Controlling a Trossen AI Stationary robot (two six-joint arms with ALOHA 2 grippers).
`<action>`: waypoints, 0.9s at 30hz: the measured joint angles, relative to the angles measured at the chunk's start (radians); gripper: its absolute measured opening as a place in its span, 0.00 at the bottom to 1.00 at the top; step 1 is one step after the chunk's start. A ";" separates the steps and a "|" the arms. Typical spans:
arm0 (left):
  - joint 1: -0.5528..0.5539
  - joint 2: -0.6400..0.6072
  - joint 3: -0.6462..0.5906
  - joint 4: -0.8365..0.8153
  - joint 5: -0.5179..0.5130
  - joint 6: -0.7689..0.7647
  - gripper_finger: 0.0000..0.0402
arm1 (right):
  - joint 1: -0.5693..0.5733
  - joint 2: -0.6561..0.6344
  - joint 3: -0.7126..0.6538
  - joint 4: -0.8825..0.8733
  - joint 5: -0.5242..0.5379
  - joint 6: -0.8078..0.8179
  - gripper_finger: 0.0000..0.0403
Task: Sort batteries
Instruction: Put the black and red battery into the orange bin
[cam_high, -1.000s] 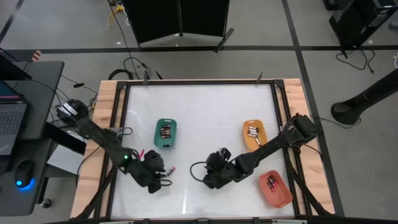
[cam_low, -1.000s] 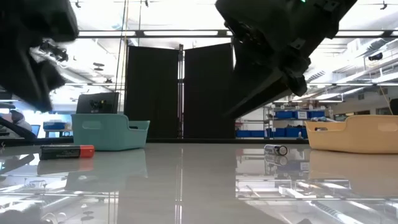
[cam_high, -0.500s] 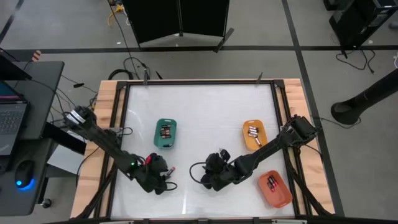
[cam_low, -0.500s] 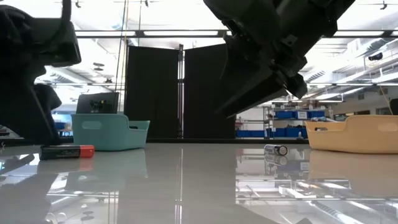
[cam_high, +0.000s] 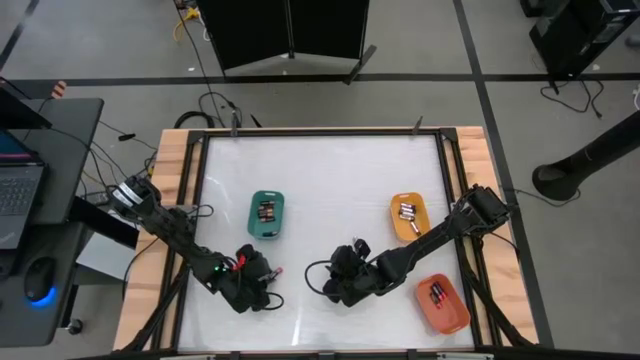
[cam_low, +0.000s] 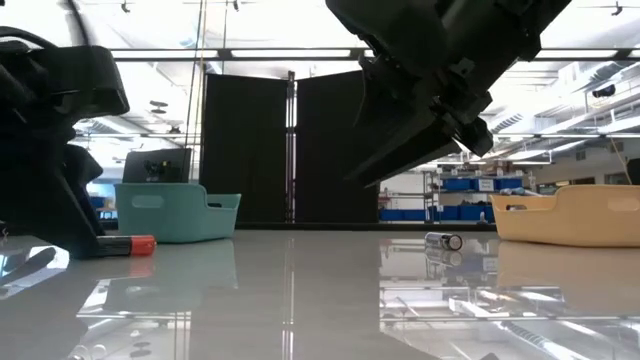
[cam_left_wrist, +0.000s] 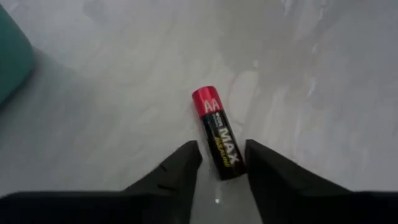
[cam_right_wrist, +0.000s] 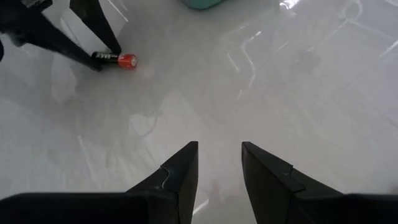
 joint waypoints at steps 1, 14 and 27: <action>0.000 0.004 0.000 -0.002 -0.001 0.014 0.33 | 0.000 0.000 0.000 0.000 0.000 -0.005 0.33; -0.077 -0.027 -0.009 -0.005 -0.206 0.067 0.12 | 0.029 -0.010 0.000 -0.057 0.072 -0.101 0.33; -0.132 -0.233 -0.012 0.386 -0.336 0.486 0.12 | 0.072 -0.018 -0.075 0.533 0.211 -0.438 0.18</action>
